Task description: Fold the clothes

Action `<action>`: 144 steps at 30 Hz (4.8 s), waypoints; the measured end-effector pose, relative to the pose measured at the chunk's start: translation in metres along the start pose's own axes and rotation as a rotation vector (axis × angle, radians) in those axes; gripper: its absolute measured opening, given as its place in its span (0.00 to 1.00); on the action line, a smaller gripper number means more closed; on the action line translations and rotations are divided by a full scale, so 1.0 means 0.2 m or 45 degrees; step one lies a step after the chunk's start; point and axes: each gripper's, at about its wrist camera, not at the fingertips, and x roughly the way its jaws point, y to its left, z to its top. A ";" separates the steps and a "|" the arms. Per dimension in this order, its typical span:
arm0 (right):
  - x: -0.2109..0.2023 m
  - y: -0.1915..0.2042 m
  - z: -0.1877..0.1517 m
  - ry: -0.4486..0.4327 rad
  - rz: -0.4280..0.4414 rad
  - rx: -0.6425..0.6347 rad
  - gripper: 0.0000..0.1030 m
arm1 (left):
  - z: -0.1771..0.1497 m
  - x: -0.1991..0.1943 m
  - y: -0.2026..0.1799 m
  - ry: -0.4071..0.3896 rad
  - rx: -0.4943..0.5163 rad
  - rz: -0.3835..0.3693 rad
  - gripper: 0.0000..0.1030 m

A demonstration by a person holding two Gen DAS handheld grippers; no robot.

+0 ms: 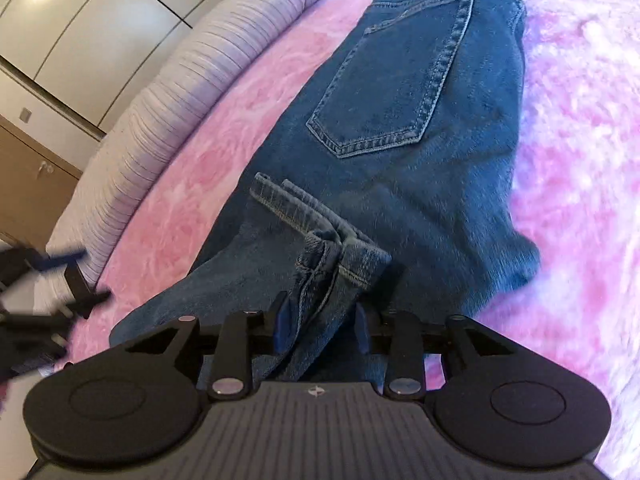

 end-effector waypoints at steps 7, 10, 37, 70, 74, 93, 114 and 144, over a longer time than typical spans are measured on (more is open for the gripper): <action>0.06 0.05 0.05 0.002 -0.073 -0.131 0.21 | -0.23 0.04 0.22 0.130 -0.505 -0.142 0.54; 0.06 0.04 0.04 0.012 -0.078 -0.156 0.20 | -0.27 0.08 0.30 0.141 -0.695 -0.235 0.54; 0.26 1.10 -1.27 0.055 -0.569 -1.695 0.51 | -0.70 -0.08 -0.13 -0.378 0.853 0.059 0.69; -0.91 1.36 -0.93 0.359 0.355 -1.199 0.22 | -0.35 -1.02 -0.14 -0.004 0.897 -0.298 0.18; -1.03 1.24 -0.61 0.295 0.382 -1.067 0.22 | 0.05 -1.02 -0.06 -0.011 0.862 -0.306 0.18; -0.30 -0.21 0.81 0.340 0.411 -0.197 0.31 | 1.44 0.38 -0.12 0.291 0.473 -0.469 0.49; -0.28 -0.21 0.76 0.138 0.266 -0.076 0.26 | 0.91 0.37 0.42 -0.026 -0.634 -0.705 0.11; 0.15 -0.47 0.52 0.079 0.286 0.300 0.76 | 0.22 0.76 0.42 0.336 -0.969 -0.713 0.49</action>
